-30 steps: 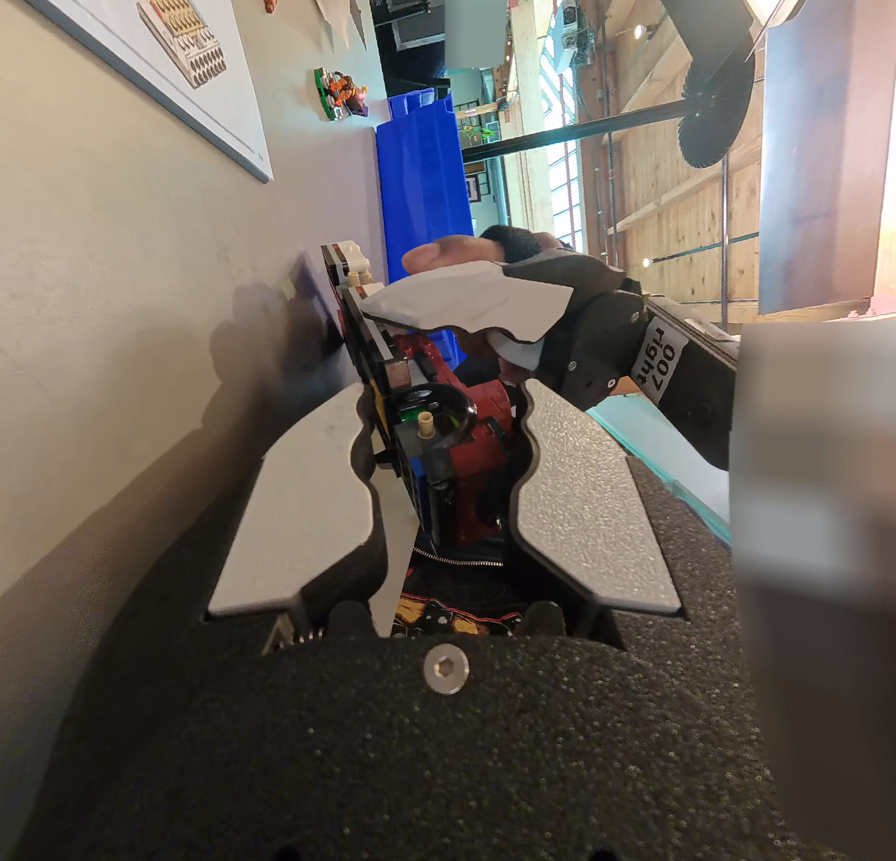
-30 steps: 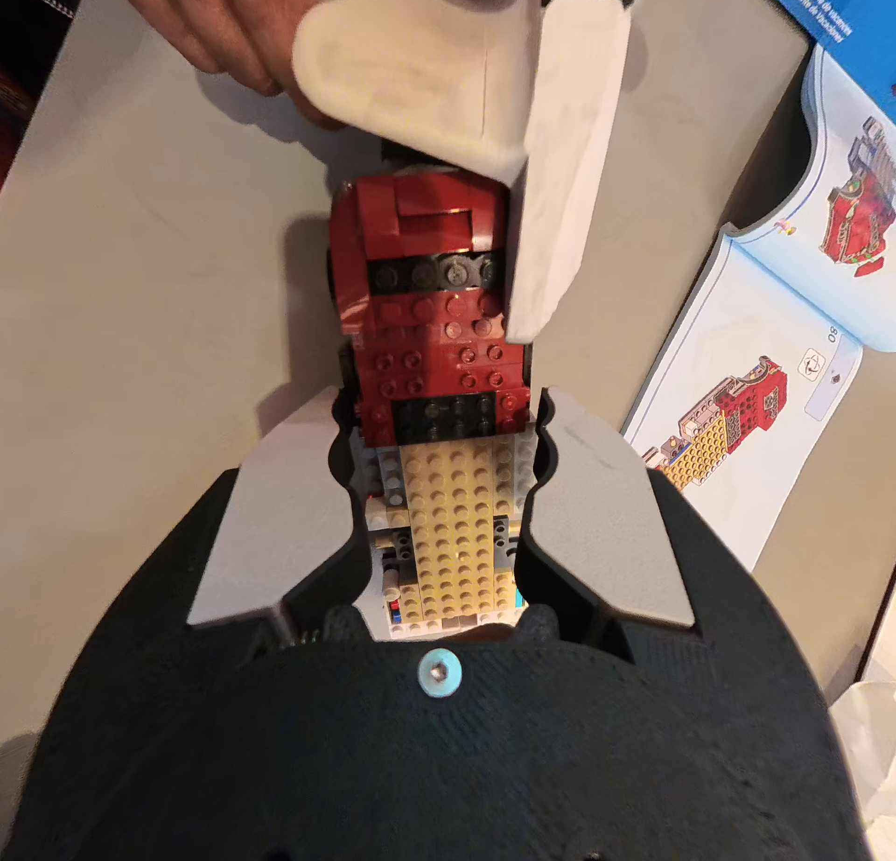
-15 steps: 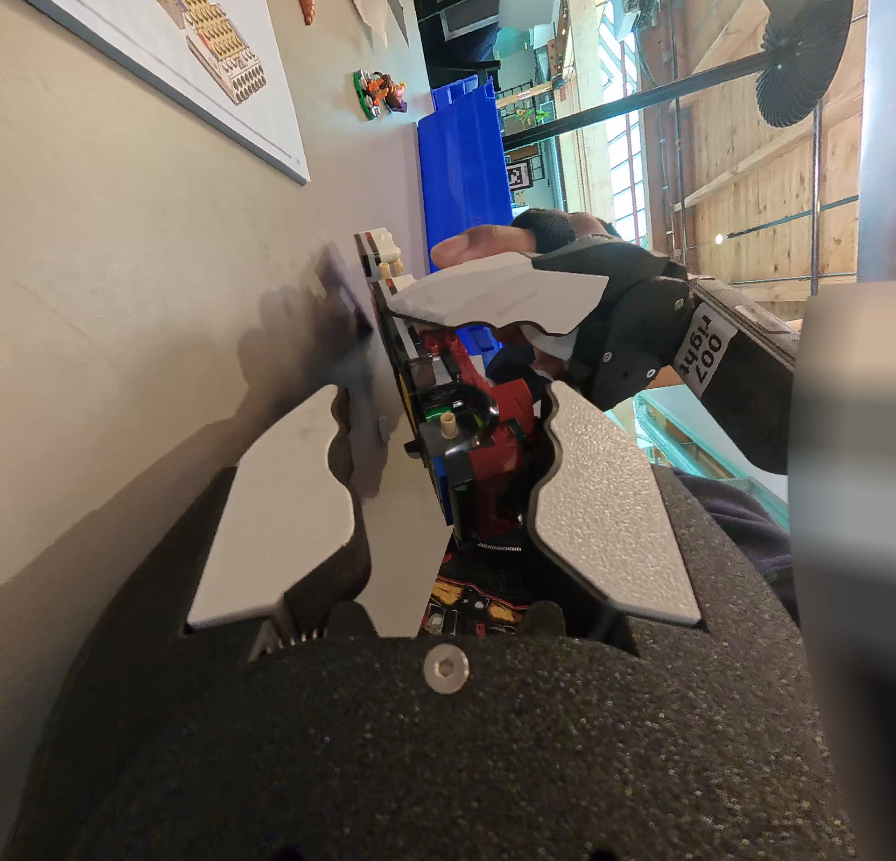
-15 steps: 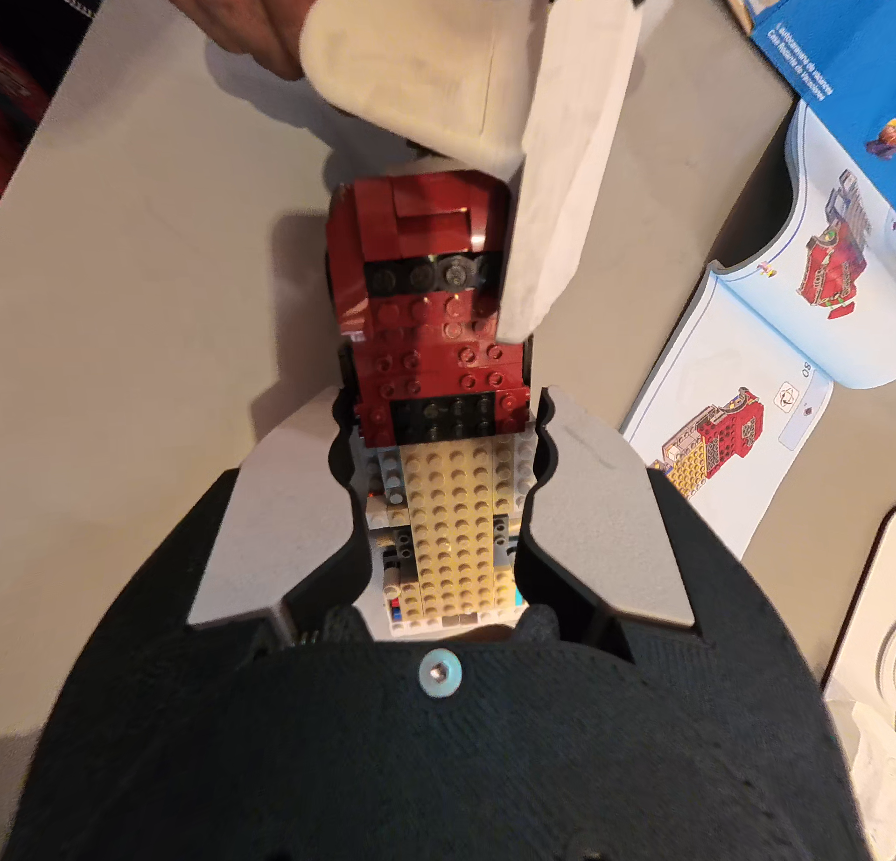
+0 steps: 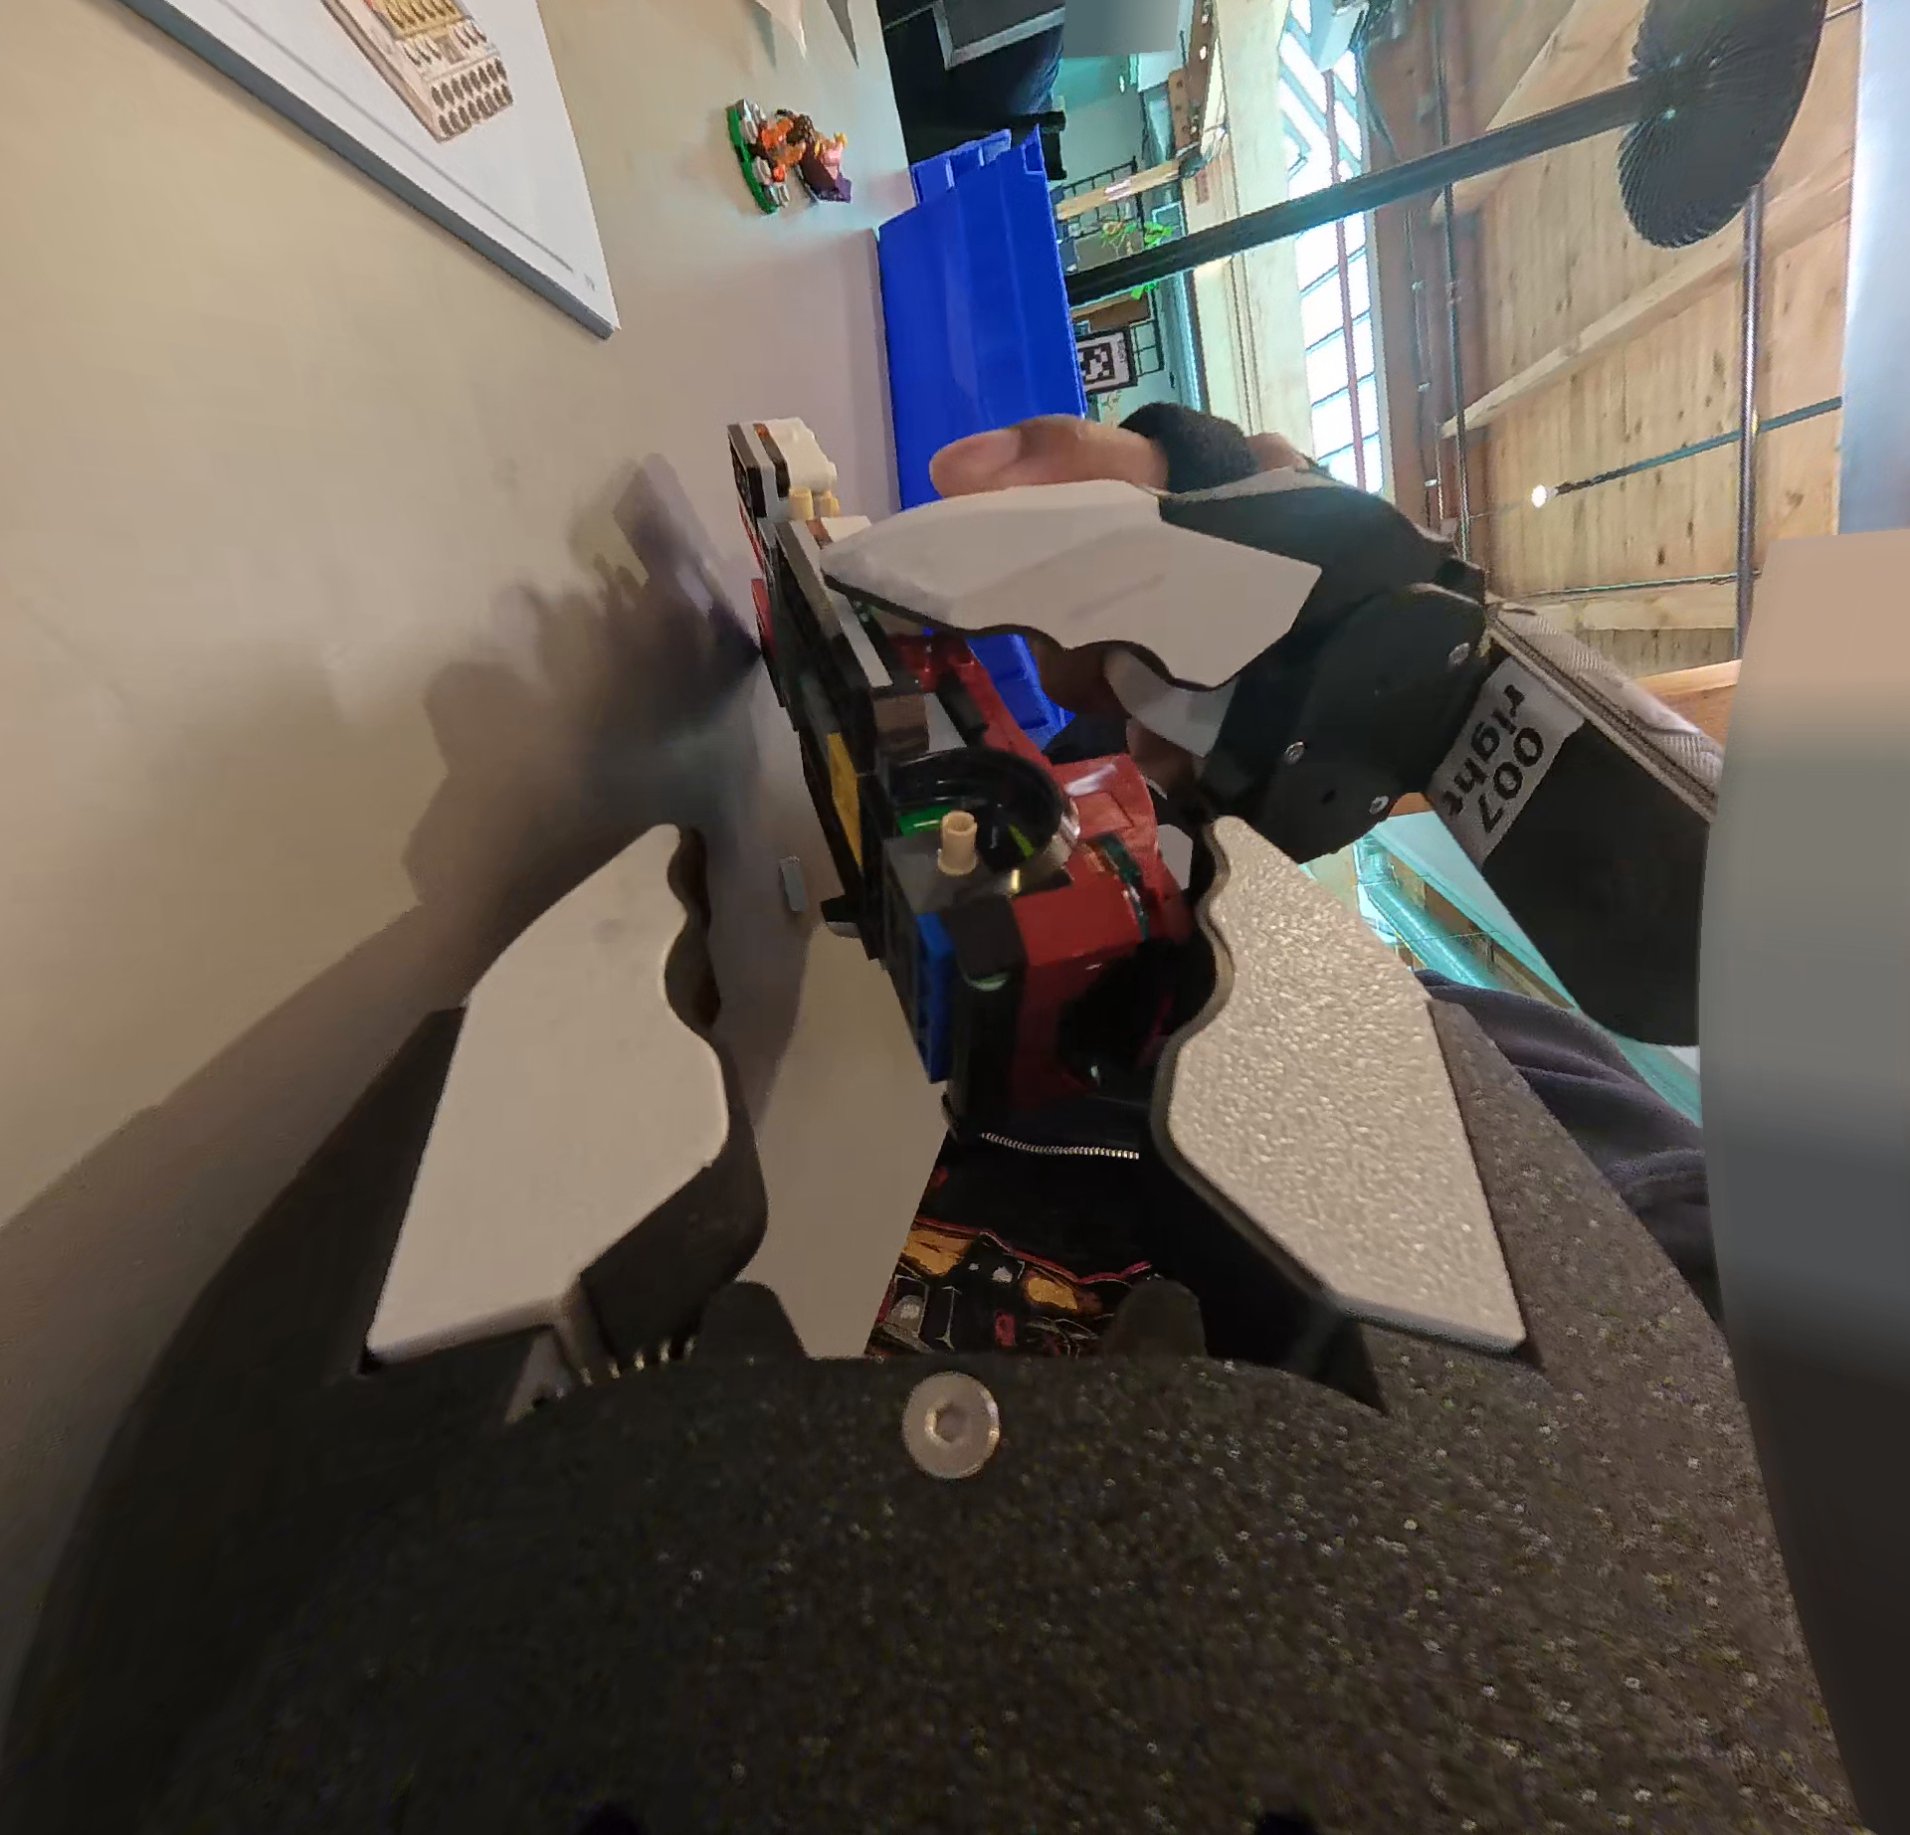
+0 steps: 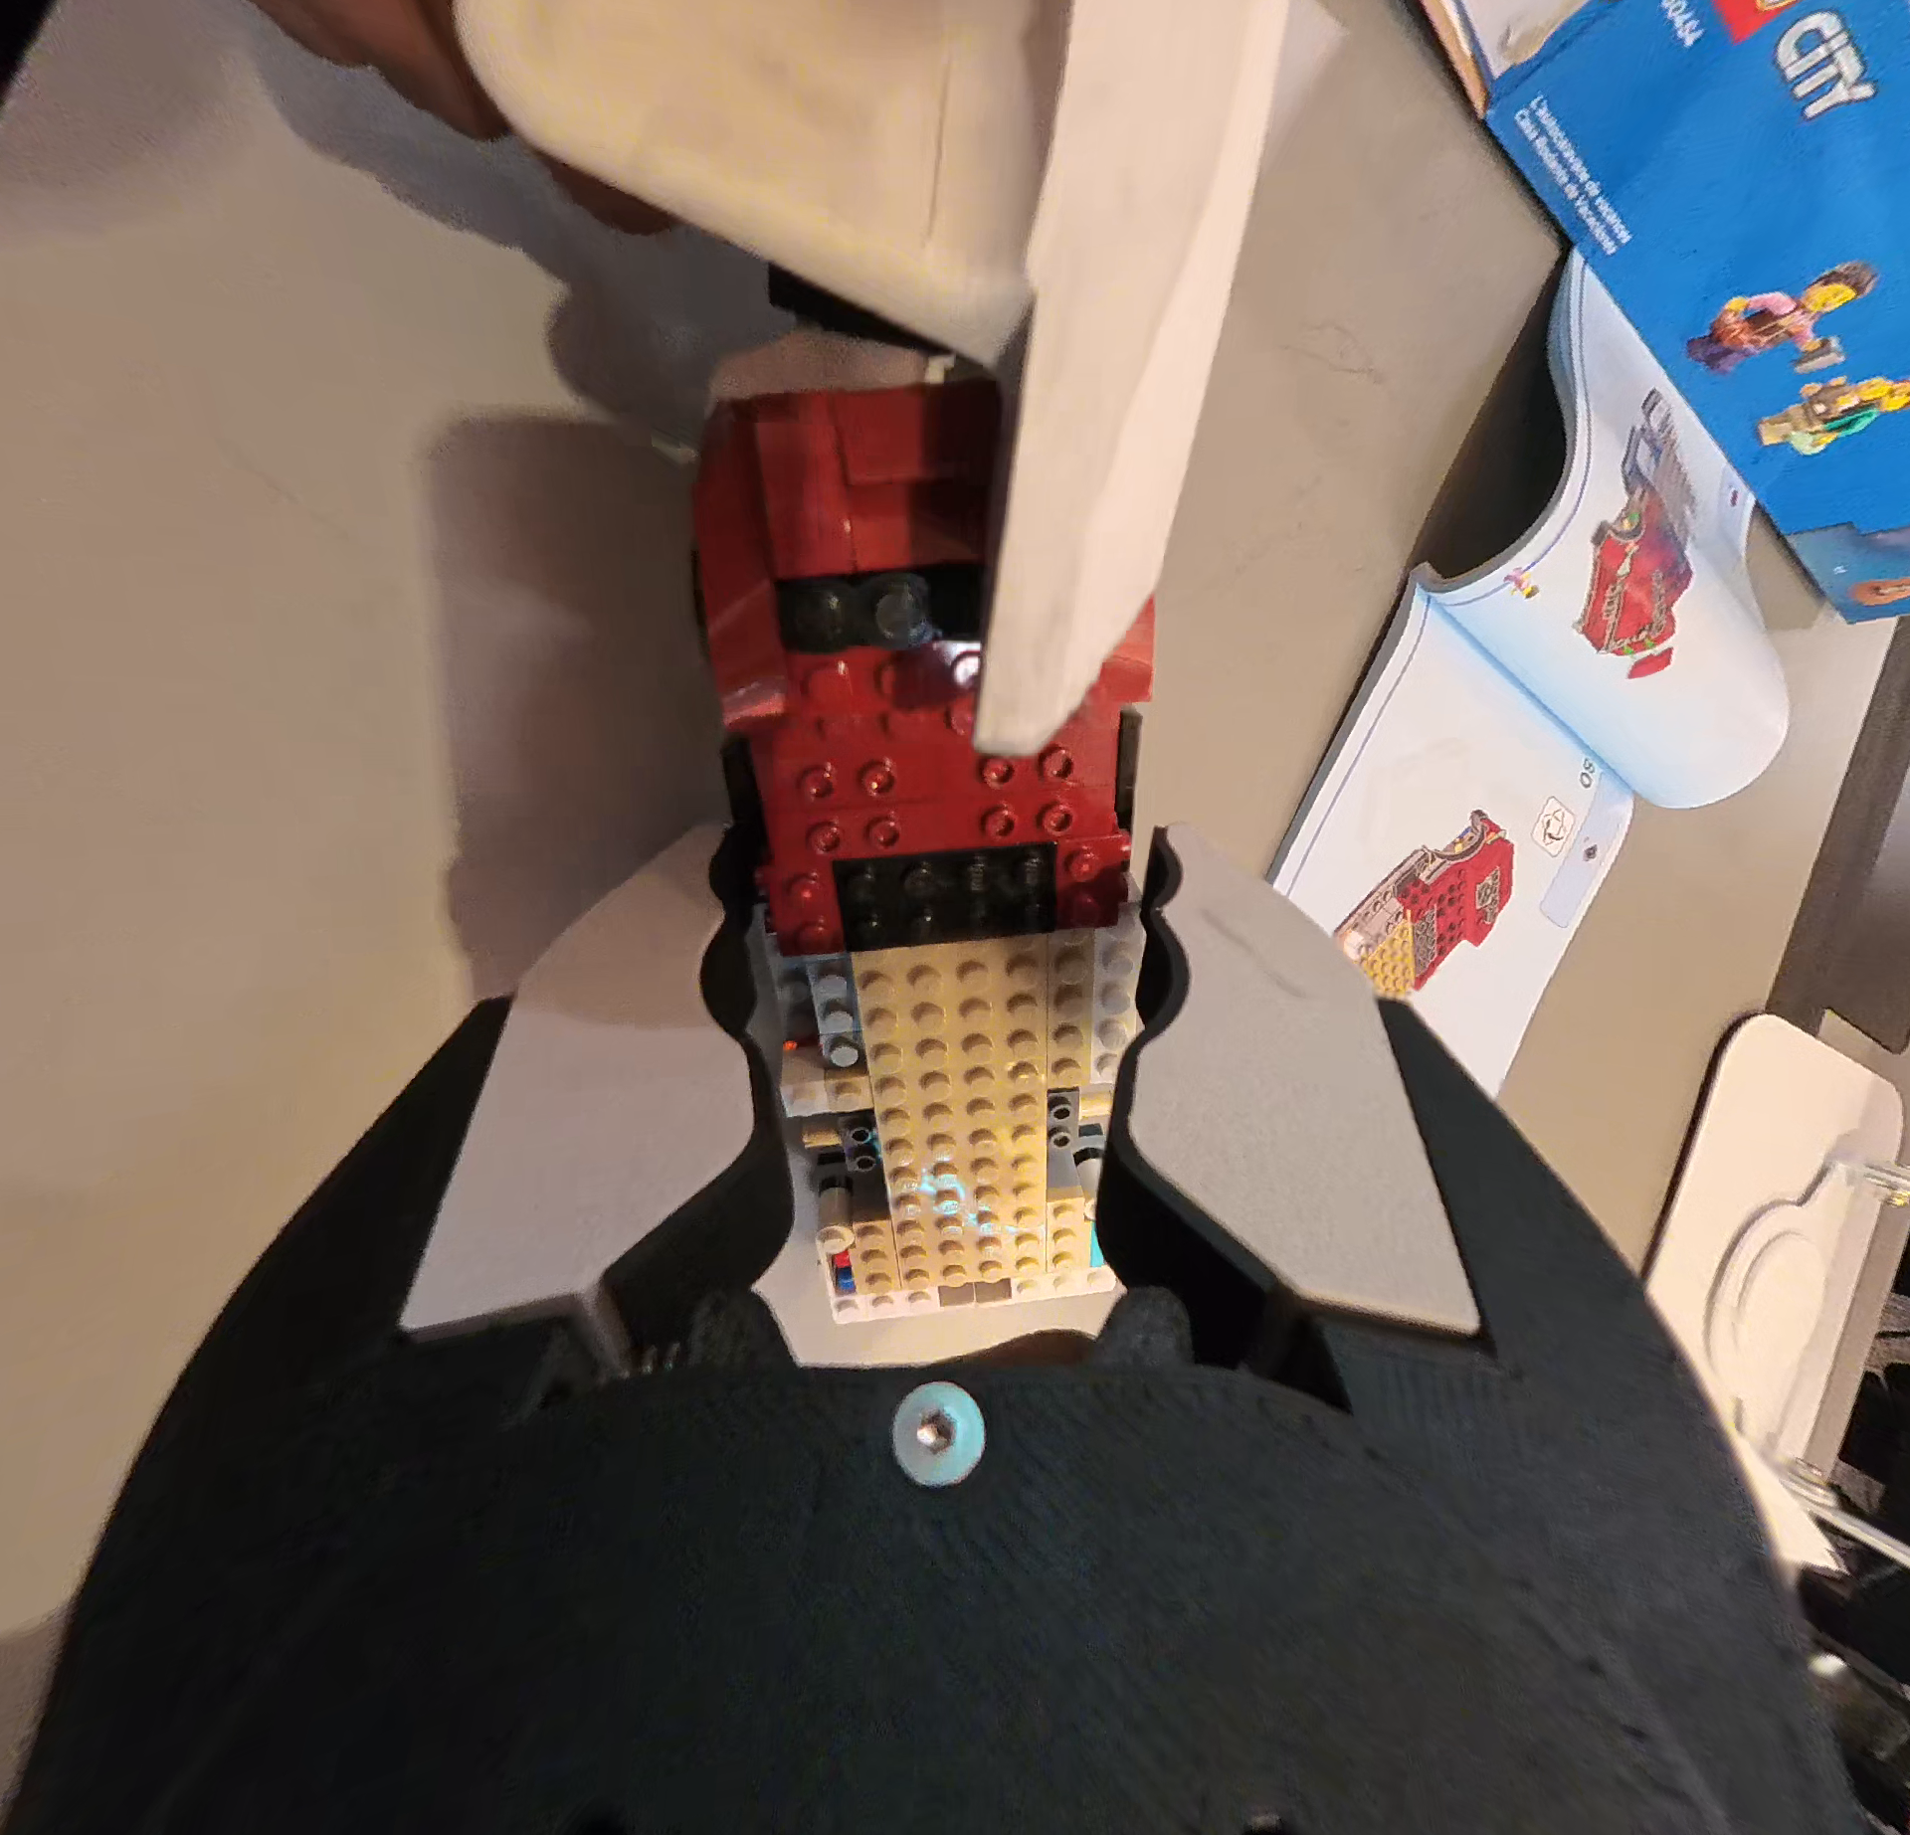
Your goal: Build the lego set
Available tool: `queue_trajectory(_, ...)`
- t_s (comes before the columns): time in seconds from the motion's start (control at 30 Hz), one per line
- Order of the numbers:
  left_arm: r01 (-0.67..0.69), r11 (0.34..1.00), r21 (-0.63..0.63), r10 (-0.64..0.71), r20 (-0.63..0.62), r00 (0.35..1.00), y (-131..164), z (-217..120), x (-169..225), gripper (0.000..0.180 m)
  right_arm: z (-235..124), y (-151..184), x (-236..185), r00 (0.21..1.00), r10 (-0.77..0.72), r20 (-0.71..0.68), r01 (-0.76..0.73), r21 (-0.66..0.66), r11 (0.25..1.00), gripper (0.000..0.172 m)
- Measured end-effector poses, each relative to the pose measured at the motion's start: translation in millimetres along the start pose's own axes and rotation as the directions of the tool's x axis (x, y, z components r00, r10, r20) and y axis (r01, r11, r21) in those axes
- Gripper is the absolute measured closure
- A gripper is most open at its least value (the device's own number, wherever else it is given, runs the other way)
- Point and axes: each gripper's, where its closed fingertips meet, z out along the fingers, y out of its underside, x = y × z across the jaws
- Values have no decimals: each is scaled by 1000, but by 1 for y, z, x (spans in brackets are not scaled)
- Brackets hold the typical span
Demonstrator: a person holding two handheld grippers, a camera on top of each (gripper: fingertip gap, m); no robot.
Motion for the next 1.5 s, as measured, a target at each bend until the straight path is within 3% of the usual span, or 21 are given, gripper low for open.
queue_trajectory(0.33,-2,1000,-5,2,2,1000,2,0,3,106,1,-2,0,999,-38,-40,38,21,999,98)
queue_trajectory(0.57,-35,999,-9,36,73,997,2,0,3,107,2,-8,0,995,-72,-74,72,9,997,102)
queue_trajectory(0.67,-29,1000,-7,29,51,998,2,1,4,123,6,-7,-1,994,-74,-74,74,-2,997,102)
queue_trajectory(1.03,4,997,73,-8,59,998,-5,-1,-17,127,16,-4,-1,992,-87,-87,84,-28,996,102)
queue_trajectory(1.27,134,980,146,-132,-25,991,-12,-9,-24,128,-14,-3,11,988,32,-154,-20,76,997,93)
queue_trajectory(1.5,251,941,226,-221,-153,963,-22,-16,-21,128,-50,20,-16,965,242,-98,-225,157,962,108)
